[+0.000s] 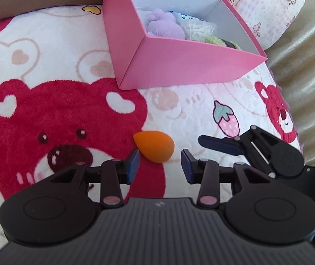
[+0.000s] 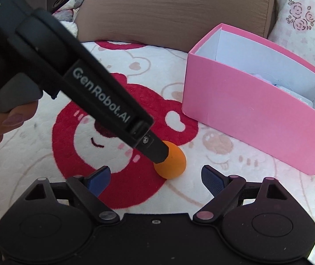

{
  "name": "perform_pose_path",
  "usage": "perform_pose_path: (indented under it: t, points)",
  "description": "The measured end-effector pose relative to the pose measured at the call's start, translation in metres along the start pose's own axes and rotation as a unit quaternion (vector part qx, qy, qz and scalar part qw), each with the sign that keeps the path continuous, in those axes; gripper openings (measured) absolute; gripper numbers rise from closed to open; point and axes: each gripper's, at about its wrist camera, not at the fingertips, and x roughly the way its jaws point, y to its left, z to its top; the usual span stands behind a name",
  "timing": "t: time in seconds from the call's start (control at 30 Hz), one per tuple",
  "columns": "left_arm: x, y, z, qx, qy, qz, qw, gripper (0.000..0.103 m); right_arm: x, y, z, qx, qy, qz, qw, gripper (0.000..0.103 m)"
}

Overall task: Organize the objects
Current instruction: 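Close the left gripper on the orange makeup sponge, then lift the orange sponge with the left gripper and carry it over the pink box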

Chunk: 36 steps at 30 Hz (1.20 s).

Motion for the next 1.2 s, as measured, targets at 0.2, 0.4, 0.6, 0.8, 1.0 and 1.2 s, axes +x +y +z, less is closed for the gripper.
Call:
perform_pose_path:
  t: [0.2,0.4,0.6,0.8,1.0,1.2]
  points:
    - [0.014,0.006,0.003,0.006,0.001,-0.011,0.9999,0.039,0.017,-0.003,0.003,0.019,0.012,-0.003,1.0,0.088]
    - [0.025,0.004,0.006,0.017,-0.006,-0.006,0.9998,0.037,0.027,-0.006,0.004,0.033,0.017,-0.014,0.999,0.083]
    - [0.027,0.012,0.007,0.004,-0.016,-0.027,0.9995,0.036,0.034,-0.009,-0.001,0.049,0.017,-0.016,0.999,0.07]
    - [0.033,0.01,0.006,0.015,-0.022,-0.021,0.9994,0.032,0.038,-0.015,-0.002,0.055,0.015,-0.024,0.998,0.047]
    - [0.034,0.011,0.003,0.014,-0.026,-0.021,0.9993,0.03,0.036,-0.02,-0.006,0.075,0.006,-0.023,0.997,0.042]
    - [0.03,0.009,-0.001,0.022,-0.026,-0.017,0.9993,0.029,0.034,-0.011,-0.011,0.057,-0.008,-0.039,0.998,0.042]
